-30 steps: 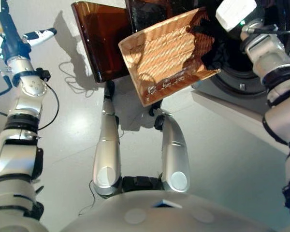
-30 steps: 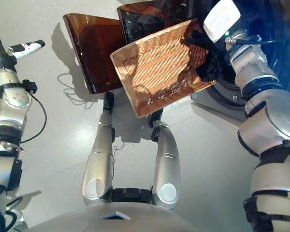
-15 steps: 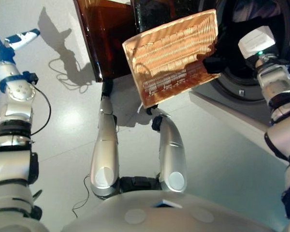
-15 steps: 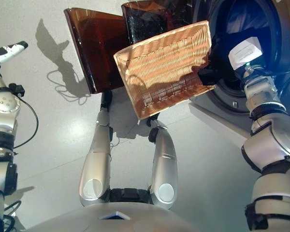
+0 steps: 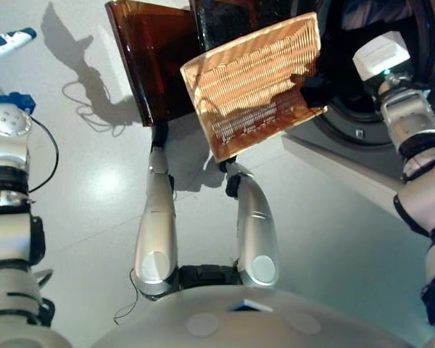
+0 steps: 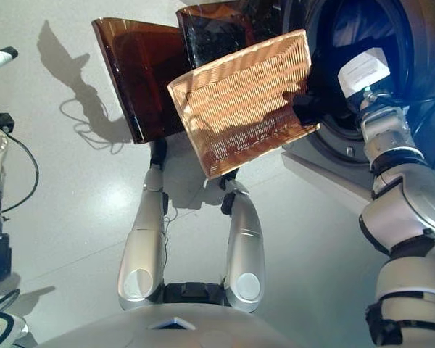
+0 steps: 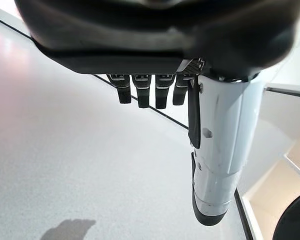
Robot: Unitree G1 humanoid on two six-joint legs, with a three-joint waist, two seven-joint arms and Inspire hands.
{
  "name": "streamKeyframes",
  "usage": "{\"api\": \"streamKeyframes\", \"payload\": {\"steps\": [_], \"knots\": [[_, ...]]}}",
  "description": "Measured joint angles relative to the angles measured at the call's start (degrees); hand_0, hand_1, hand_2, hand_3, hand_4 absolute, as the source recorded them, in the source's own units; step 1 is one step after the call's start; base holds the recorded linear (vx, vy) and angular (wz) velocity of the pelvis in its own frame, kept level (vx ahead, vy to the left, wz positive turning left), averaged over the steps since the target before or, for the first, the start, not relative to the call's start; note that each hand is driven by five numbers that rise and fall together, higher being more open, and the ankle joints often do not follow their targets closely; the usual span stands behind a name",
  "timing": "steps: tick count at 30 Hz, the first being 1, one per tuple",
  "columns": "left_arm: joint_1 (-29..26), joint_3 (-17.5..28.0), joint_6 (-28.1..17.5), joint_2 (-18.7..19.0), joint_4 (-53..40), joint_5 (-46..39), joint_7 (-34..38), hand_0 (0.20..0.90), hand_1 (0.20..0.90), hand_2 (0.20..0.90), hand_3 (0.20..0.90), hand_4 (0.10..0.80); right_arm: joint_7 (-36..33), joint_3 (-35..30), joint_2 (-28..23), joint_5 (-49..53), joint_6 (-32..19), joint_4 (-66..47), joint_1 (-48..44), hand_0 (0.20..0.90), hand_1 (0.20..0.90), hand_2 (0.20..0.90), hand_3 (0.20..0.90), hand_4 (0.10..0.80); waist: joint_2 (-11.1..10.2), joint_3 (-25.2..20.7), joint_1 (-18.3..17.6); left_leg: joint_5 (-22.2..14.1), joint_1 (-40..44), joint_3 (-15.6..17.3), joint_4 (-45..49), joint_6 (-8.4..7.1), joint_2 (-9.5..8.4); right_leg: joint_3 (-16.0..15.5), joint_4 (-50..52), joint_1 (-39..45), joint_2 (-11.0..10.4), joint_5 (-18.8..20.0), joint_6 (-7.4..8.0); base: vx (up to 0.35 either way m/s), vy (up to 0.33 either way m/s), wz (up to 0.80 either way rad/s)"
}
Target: Pick up the clothes and place them into the washing machine
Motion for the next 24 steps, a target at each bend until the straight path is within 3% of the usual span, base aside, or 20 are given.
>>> {"api": "streamKeyframes", "payload": {"steps": [8,11,14,16,24], "knots": [[-3.63,-1.83,0.01,0.12,0.80,0.01,-0.57,0.900,0.900,0.900,0.900,0.800,-2.10,2.23,-0.49,-0.62,-0.02,0.24,-0.12,0.900,0.900,0.900,0.900,0.800,-0.01,0.01,-0.46,0.08,0.14,0.14,0.09,0.20,-0.19,0.31,-0.63,0.29,-0.09,0.61,0.34,0.001,0.013,-0.01],[-3.36,-2.29,-0.13,-0.67,0.82,0.24,-0.71,0.900,0.900,0.900,0.900,0.800,-2.69,-1.00,-0.33,-0.72,-0.03,-0.38,1.28,0.900,0.900,0.900,0.900,0.800,-0.01,0.01,-0.06,0.00,0.44,0.13,0.46,0.32,-0.28,0.26,-0.67,0.88,-0.17,0.67,0.32,0.000,0.027,0.00],[-2.61,-3.02,0.03,-3.38,2.33,0.25,-0.68,0.900,0.900,0.900,0.900,0.800,-3.49,-2.71,3.75,-0.07,0.29,-0.74,2.27,0.900,0.900,0.900,0.900,0.800,0.03,0.04,-0.17,-0.33,3.57,0.21,0.29,0.69,-0.31,0.16,-1.66,4.38,-0.21,0.67,0.35,0.001,0.012,0.00],[-1.59,-4.45,-0.18,-4.68,1.73,0.56,-0.34,0.900,0.900,0.900,0.900,0.800,-5.58,-11.61,8.32,2.52,4.06,-0.65,5.06,0.900,0.900,0.900,0.900,0.800,-0.63,-0.72,-0.20,-0.79,4.40,0.81,0.52,0.96,-0.30,0.34,-1.80,5.29,-0.21,0.64,0.39,-0.009,0.036,-0.04],[-3.55,-8.87,-0.01,-9.16,2.39,3.23,0.28,0.900,0.900,0.900,0.900,0.800,-6.15,-10.65,13.01,4.63,2.52,-4.32,5.00,0.900,0.900,0.900,0.900,0.800,-1.03,-1.05,-0.45,-1.14,3.98,2.44,0.89,1.25,-0.58,2.56,-3.77,4.79,-0.09,2.63,1.00,-0.003,0.036,-0.13]]}}
